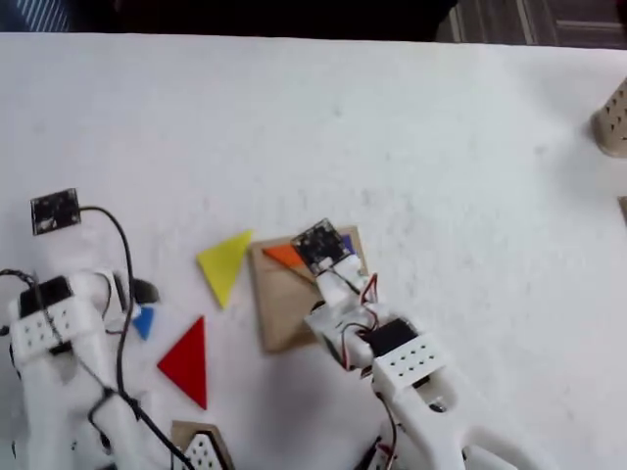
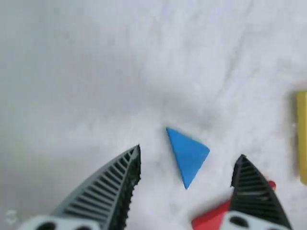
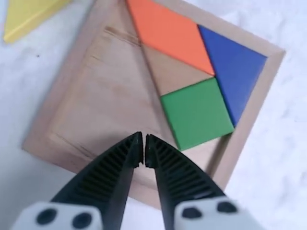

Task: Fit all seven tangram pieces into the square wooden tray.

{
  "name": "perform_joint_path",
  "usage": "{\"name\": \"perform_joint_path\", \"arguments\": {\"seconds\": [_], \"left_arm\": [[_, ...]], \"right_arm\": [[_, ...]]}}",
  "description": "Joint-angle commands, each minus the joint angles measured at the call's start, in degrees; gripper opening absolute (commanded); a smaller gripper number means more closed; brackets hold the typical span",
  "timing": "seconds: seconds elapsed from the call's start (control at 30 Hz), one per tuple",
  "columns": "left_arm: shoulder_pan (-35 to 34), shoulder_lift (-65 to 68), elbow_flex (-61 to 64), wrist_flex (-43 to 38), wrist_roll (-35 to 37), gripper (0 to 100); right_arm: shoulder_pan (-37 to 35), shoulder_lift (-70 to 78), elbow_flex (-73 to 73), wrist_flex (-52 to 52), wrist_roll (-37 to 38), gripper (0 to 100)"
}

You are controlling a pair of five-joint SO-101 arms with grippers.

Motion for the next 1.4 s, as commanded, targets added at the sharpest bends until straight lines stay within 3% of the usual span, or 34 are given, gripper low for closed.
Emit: {"name": "perform_joint_path", "arguments": {"seconds": [0.0,0.27,0.43,0.6,0.87,1.07,1.37], "left_arm": [[-0.22,-10.95,-1.14,7.82,-9.58,21],[-0.22,-12.79,3.87,9.05,-17.93,21],[-0.31,-12.79,8.88,6.95,-12.57,21],[-0.22,-12.79,15.03,-0.97,-11.52,21],[-0.22,-12.7,14.95,-1.67,-7.65,21],[-0.31,-12.7,15.03,-5.1,0.44,21],[-0.48,-3.65,11.43,-5.98,3.78,21]], "right_arm": [[2.68,-1.98,-0.53,0.4,1.05,1.8],[15.25,-2.07,-0.62,6.02,1.05,1.8],[20.97,-2.07,-0.62,10.59,1.05,1.8],[24.57,-3.38,-0.7,11.03,1.05,1.8],[28.88,-15.69,1.93,18.07,1.14,1.8],[28.7,-25.8,9.41,17.98,13.36,1.8],[28.7,-39.08,15.82,19.03,14.07,1.8]]}}
